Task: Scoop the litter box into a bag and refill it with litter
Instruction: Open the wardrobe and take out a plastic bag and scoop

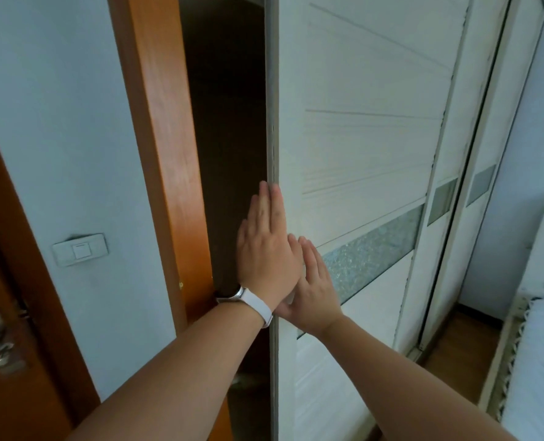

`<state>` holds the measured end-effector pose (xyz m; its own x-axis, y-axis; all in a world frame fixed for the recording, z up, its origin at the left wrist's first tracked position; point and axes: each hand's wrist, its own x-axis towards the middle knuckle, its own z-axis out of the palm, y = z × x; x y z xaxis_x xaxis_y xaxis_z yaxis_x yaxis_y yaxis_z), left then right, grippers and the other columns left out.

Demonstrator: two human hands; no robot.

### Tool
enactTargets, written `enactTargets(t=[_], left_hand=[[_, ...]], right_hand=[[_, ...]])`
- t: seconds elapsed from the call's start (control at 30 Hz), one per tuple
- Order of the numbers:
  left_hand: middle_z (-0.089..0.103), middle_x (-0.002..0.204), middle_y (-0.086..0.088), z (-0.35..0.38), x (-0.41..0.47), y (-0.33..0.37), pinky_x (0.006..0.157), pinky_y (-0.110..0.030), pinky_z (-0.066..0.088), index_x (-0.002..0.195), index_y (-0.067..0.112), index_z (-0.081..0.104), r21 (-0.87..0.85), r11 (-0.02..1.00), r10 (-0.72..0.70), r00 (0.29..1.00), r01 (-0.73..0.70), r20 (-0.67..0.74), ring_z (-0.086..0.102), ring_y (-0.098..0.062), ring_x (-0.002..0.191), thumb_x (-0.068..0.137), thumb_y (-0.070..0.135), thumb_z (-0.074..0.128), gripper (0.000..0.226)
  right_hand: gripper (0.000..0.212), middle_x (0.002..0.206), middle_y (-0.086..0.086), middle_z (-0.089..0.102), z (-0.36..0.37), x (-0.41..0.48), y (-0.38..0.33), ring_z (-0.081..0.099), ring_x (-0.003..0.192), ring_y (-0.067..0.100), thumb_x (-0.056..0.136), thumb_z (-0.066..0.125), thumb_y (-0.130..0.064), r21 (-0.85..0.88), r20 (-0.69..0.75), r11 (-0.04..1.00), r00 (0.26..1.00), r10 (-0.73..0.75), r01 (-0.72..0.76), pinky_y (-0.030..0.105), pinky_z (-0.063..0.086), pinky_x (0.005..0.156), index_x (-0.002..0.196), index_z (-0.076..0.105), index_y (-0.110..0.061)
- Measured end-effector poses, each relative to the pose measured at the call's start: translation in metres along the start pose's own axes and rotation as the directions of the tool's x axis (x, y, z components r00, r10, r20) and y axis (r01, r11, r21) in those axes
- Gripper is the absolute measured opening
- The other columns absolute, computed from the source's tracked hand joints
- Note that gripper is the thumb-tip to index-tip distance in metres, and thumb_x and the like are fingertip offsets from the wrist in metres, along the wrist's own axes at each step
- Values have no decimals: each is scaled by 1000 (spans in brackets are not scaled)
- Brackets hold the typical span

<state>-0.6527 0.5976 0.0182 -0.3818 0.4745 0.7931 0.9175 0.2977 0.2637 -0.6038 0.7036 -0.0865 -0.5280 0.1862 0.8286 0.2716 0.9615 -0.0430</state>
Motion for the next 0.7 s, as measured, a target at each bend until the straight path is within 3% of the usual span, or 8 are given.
enactTargets(t=[0.13, 0.3, 0.47, 0.7], left_hand=[[-4, 163, -3, 13, 8, 8, 119, -43, 18, 152, 21, -10, -9, 1000, -8, 1000, 7, -29, 3, -22, 149, 93, 28, 51, 85], [5, 162, -6, 35, 24, 5, 117, -45, 24, 154, 17, 3, -48, 996, 76, 996, -79, -49, 9, -23, 149, 87, 29, 57, 87], [10, 161, -10, 65, 47, -3, 117, -37, 20, 152, 19, 6, -93, 975, 197, 978, -202, -61, 15, -26, 147, 84, 39, 61, 89], [16, 159, -17, 118, 83, 7, 116, -36, 21, 149, 15, 13, -57, 945, 313, 939, -323, -141, 19, -29, 146, 81, 45, 63, 90]], right_hand=[[92, 154, 23, 28, 1, 3, 9, 21, 146, 37, 82, 60, -62, -14, 10, 1000, 1000, 11, -11, 53, 30, 112, 146, 35, -1], [88, 152, 26, 31, 5, 3, 32, 23, 145, 39, 84, 57, -57, -10, -46, 1000, 999, 14, -15, 57, 31, 110, 148, 24, -8], [84, 153, 25, 30, 13, 7, 67, 22, 145, 38, 85, 46, -60, -35, -49, 999, 999, 16, -17, 58, 31, 109, 150, 17, -15], [80, 149, 24, 32, 36, 13, 133, 32, 139, 42, 87, 34, -65, -33, -220, 998, 974, -57, 51, 62, 34, 104, 147, 24, -13]])
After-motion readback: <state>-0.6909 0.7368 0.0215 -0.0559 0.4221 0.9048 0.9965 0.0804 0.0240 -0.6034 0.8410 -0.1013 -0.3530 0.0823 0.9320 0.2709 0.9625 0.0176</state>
